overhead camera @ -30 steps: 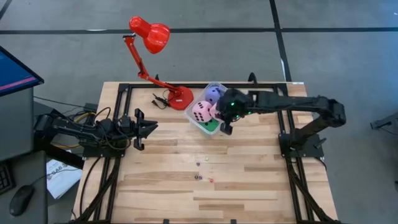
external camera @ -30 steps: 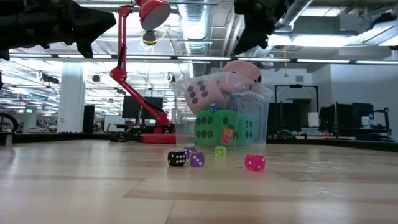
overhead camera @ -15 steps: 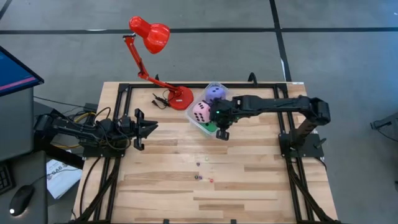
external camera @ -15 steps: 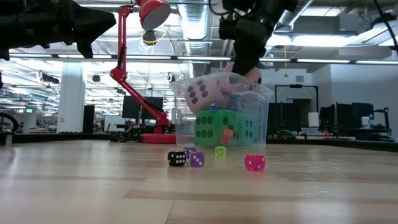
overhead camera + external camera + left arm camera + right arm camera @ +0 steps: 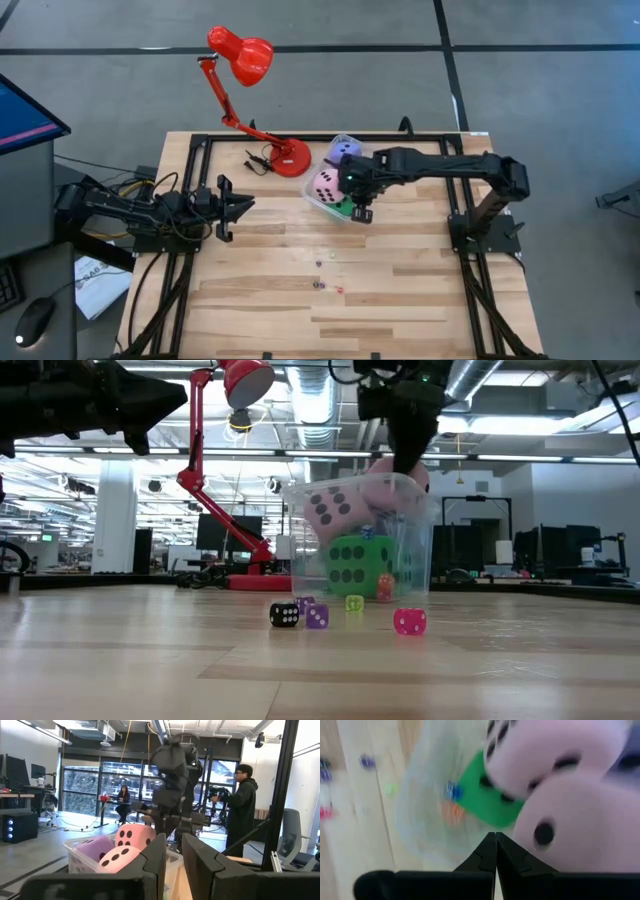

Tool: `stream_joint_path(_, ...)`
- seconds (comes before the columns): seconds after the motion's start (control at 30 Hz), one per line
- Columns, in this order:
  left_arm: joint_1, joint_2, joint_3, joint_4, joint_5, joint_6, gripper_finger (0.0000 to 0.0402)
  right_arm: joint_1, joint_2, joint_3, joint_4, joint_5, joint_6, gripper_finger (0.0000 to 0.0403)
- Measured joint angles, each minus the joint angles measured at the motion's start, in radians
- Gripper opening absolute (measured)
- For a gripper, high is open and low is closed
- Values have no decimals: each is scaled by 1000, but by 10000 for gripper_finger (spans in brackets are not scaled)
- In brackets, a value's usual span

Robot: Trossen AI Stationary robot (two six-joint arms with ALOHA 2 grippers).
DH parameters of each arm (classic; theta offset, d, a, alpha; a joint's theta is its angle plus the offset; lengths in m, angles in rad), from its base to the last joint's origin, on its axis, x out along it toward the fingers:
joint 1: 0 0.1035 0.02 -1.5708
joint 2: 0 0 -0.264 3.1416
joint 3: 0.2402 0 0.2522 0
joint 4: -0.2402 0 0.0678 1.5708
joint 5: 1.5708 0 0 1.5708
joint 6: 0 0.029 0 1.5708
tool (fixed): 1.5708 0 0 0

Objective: Pick & Place Dice
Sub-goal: Adjust the transparent bin

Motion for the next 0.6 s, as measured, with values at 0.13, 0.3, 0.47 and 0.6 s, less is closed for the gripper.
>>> stream_joint_path(0.13,0,0,0,0,-1,0,53,18,-14,2,82,-5,-23,0)
stream_joint_path(0.3,0,0,0,-6,-3,0,53,29,18,1,78,-6,-34,0)
stream_joint_path(0.47,0,0,0,-14,-5,0,53,36,49,0,-1,-8,-32,0)
stream_joint_path(0.6,0,0,0,-16,-9,0,53,37,48,0,-87,-8,-5,0)
